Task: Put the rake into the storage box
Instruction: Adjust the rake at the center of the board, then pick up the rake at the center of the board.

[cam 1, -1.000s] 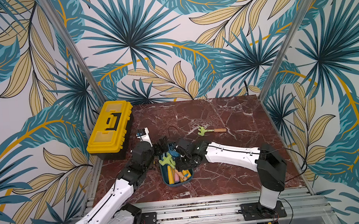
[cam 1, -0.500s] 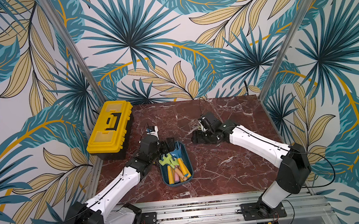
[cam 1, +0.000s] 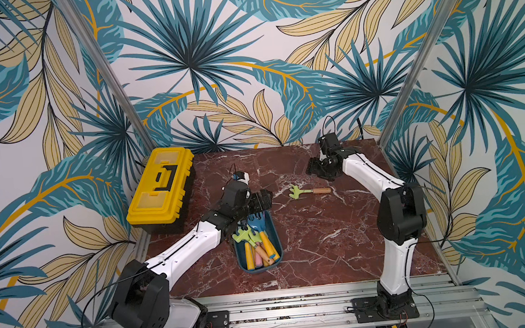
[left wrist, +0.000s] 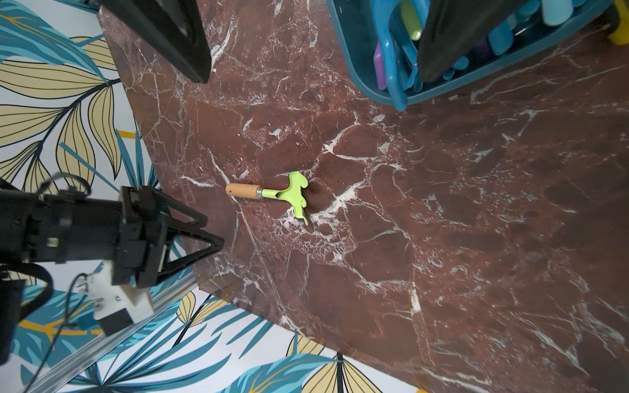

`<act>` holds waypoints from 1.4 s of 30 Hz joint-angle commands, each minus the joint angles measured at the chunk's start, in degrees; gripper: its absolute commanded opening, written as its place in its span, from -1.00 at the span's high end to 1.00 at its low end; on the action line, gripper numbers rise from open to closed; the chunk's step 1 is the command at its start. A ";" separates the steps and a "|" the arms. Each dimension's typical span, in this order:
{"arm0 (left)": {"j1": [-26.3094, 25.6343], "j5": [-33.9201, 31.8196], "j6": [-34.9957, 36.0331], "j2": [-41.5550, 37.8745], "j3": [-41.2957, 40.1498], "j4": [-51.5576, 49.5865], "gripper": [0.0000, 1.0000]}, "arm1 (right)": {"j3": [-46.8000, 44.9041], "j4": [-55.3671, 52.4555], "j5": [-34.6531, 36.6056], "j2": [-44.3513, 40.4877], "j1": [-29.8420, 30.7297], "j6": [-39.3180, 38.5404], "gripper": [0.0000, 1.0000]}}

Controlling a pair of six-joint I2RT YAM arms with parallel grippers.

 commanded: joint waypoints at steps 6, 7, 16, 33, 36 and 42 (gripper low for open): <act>-0.85 1.67 -1.78 2.63 4.43 -0.98 -1.00 | 6.67 -0.62 -6.43 11.12 -3.85 -0.09 -0.34; -0.86 1.65 -1.86 2.69 4.40 -0.96 -1.00 | 6.78 -0.61 -6.90 11.98 -4.07 -0.17 -0.31; -1.47 2.86 -3.78 4.54 4.17 1.37 -1.00 | -0.56 0.51 -9.67 11.65 -4.37 -0.45 -0.27; -6.99 3.95 -4.56 19.85 18.98 -4.09 -1.00 | -43.13 17.55 -9.47 -21.43 2.77 4.86 -0.27; -8.72 2.13 -2.21 25.63 27.55 -12.83 -1.00 | -46.50 17.48 -6.37 -28.71 1.47 5.38 -0.27; -11.38 -3.02 1.51 36.14 42.06 -26.19 -1.00 | -50.67 13.28 2.91 -43.28 0.42 4.38 -0.39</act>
